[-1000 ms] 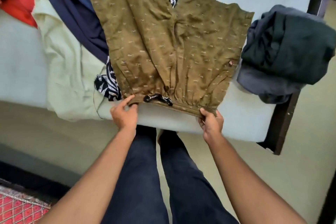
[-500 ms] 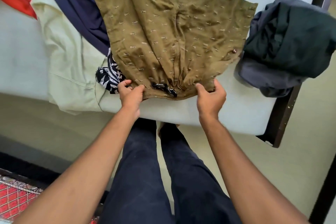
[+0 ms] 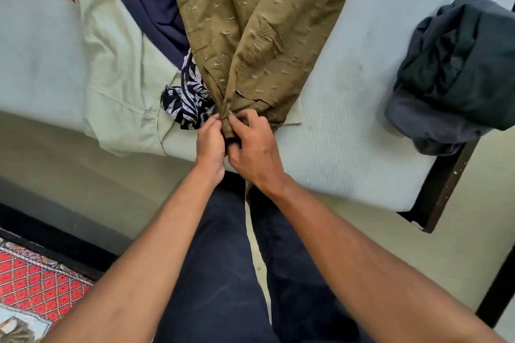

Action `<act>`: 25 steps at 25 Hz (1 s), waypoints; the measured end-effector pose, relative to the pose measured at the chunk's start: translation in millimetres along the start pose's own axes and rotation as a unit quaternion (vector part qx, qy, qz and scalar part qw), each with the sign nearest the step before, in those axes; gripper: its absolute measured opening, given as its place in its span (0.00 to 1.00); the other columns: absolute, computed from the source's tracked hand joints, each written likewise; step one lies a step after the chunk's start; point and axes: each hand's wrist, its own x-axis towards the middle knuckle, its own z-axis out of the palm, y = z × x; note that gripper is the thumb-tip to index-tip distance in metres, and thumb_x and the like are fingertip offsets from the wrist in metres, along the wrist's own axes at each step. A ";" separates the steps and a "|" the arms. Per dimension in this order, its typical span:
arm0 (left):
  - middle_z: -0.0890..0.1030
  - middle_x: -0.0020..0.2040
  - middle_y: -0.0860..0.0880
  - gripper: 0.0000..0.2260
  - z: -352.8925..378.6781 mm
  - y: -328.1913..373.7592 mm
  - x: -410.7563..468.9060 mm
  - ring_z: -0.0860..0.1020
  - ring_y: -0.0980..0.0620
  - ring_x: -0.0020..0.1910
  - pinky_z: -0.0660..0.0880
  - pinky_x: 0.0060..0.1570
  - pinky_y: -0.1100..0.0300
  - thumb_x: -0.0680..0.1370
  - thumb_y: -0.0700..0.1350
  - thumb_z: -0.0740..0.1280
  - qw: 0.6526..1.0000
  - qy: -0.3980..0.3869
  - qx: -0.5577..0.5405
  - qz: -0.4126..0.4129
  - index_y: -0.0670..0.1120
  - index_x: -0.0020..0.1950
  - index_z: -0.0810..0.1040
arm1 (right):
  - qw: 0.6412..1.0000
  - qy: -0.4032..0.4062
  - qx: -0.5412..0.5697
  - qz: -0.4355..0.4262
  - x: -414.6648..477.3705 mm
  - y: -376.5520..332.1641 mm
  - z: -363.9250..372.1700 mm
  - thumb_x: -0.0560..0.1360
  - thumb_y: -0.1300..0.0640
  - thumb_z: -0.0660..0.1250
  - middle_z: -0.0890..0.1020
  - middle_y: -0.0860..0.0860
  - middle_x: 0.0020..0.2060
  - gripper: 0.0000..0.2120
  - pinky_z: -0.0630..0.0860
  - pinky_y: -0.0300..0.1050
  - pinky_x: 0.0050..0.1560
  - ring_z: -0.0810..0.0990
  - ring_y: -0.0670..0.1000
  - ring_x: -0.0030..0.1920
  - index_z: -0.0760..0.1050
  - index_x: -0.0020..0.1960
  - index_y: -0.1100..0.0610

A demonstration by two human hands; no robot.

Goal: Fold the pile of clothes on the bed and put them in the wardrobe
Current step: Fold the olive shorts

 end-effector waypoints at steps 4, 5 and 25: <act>0.86 0.50 0.48 0.09 -1.8 4.5 -4.6 0.84 0.49 0.53 0.79 0.60 0.48 0.80 0.50 0.67 0.992 -0.050 0.110 0.036 0.48 0.54 0.82 | 0.994 -0.072 -0.028 -0.083 -11.0 14.4 -20.8 0.66 0.59 0.69 0.78 0.52 0.63 0.27 0.75 0.49 0.51 0.72 0.53 0.50 0.79 0.66 0.58; 0.86 0.52 0.47 0.10 0.6 6.0 -7.0 0.84 0.48 0.54 0.79 0.61 0.45 0.79 0.50 0.68 0.983 -0.055 0.161 0.075 0.47 0.56 0.81 | 0.995 -0.063 0.003 -0.082 -15.6 19.8 -25.7 0.66 0.59 0.70 0.78 0.52 0.65 0.27 0.74 0.48 0.55 0.74 0.53 0.54 0.80 0.65 0.58; 0.81 0.36 0.48 0.13 101.6 157.0 -195.4 0.78 0.54 0.28 0.73 0.28 0.64 0.84 0.38 0.54 0.987 -0.152 0.009 0.054 0.50 0.57 0.77 | 0.804 0.156 0.499 0.284 -40.3 -64.9 -181.3 0.79 0.66 0.67 0.81 0.56 0.55 0.15 0.85 0.51 0.44 0.85 0.58 0.49 0.74 0.60 0.50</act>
